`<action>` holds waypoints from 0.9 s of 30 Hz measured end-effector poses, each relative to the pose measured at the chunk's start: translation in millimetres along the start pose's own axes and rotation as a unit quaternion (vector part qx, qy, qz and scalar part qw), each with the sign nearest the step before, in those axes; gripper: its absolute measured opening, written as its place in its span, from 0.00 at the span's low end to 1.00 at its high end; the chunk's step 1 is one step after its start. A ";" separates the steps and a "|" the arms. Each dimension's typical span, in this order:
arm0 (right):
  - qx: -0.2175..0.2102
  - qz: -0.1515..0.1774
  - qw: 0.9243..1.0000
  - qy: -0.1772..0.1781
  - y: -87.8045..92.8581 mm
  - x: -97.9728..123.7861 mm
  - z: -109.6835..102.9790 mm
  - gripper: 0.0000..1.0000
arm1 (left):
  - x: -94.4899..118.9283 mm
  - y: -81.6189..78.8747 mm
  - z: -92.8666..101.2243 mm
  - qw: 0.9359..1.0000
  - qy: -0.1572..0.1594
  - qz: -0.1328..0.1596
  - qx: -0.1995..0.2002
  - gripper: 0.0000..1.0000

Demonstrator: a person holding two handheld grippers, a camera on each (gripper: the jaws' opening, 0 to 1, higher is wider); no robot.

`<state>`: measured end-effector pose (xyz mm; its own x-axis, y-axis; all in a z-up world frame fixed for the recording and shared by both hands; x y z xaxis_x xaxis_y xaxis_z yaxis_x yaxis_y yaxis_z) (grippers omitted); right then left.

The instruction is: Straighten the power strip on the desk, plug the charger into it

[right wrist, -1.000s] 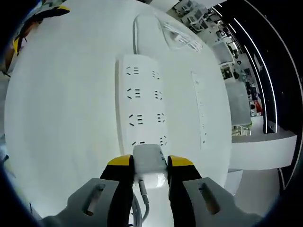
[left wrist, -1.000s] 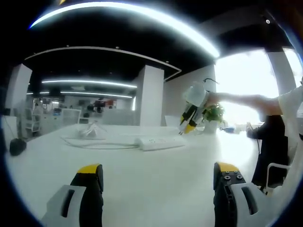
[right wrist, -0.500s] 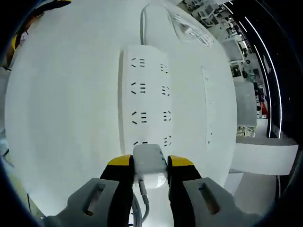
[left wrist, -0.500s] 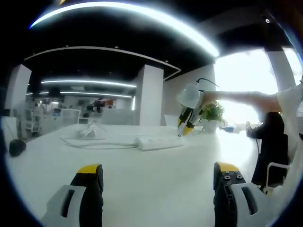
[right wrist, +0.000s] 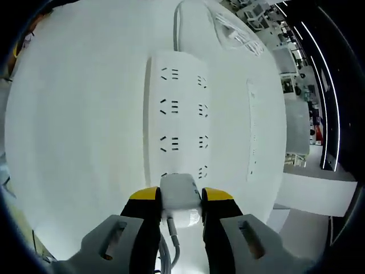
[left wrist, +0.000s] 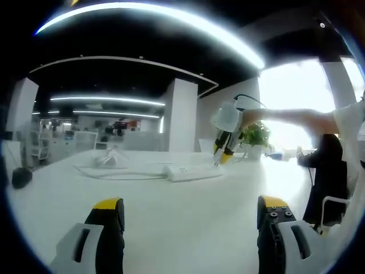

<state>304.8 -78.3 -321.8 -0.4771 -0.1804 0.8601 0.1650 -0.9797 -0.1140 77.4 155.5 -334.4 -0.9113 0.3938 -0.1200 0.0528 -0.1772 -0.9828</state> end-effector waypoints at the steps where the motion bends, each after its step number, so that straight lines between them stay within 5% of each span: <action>1: 0.000 -0.002 1.000 0.000 0.1 -0.1 0.1 0.26 | 0.1 0.2 -0.1 1.000 0.000 0.000 0.000 0.99; 27: 0.017 -0.033 0.999 -0.003 3.5 -5.2 -1.2 0.26 | 0.7 -1.2 0.7 1.000 -0.001 0.001 -0.002 0.99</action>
<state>306.9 -80.9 -327.3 -0.4832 -0.1142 0.8680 0.1614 -0.9861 -0.0399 76.4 155.3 -333.2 -0.9120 0.3918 -0.1216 0.0562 -0.1744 -0.9831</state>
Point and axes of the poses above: the point that each gripper's makers call its tool centre point, and the gripper's own axes: x roughly backward along the fingers, z roughly to its right, y roughly out of its underside, the point moved 1 cm from there along x, roughly backward along the fingers, and after that the axes turned 10 degrees about z, right-handed, at the moved point
